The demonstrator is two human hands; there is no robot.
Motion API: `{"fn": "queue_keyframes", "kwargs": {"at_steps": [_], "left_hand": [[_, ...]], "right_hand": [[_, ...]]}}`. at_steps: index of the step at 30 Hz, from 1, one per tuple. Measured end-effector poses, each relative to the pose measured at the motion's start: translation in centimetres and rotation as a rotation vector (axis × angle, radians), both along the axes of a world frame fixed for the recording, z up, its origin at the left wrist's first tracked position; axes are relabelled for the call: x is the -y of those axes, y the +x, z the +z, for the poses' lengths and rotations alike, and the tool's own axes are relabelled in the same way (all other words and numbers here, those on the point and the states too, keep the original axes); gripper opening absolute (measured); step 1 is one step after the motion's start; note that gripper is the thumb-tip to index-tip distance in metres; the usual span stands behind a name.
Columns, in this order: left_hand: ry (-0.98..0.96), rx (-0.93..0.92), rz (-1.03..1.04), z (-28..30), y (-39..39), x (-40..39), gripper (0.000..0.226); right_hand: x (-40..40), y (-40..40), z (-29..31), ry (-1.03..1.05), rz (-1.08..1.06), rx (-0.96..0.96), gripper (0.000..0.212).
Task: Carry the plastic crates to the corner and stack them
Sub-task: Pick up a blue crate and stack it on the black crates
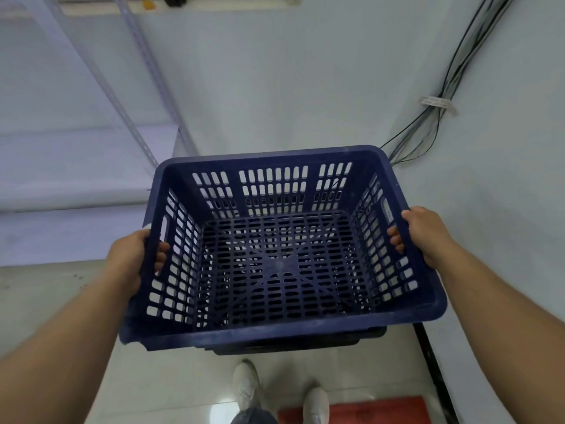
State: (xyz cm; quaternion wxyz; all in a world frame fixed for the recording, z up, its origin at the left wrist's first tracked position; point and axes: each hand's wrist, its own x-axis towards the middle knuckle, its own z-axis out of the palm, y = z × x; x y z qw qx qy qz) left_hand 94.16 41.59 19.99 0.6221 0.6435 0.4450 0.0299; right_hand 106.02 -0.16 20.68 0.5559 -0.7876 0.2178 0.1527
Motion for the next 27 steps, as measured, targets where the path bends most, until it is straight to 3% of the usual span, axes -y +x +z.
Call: {"fn": "queue_keyframes", "kwargs": {"at_steps": [27], "left_hand": [[-0.024, -0.044, -0.035, 0.6, -0.4, 0.2, 0.028]], "right_hand": [[0.6, -1.2, 0.2, -0.034, 0.002, -0.055, 0.033]]}}
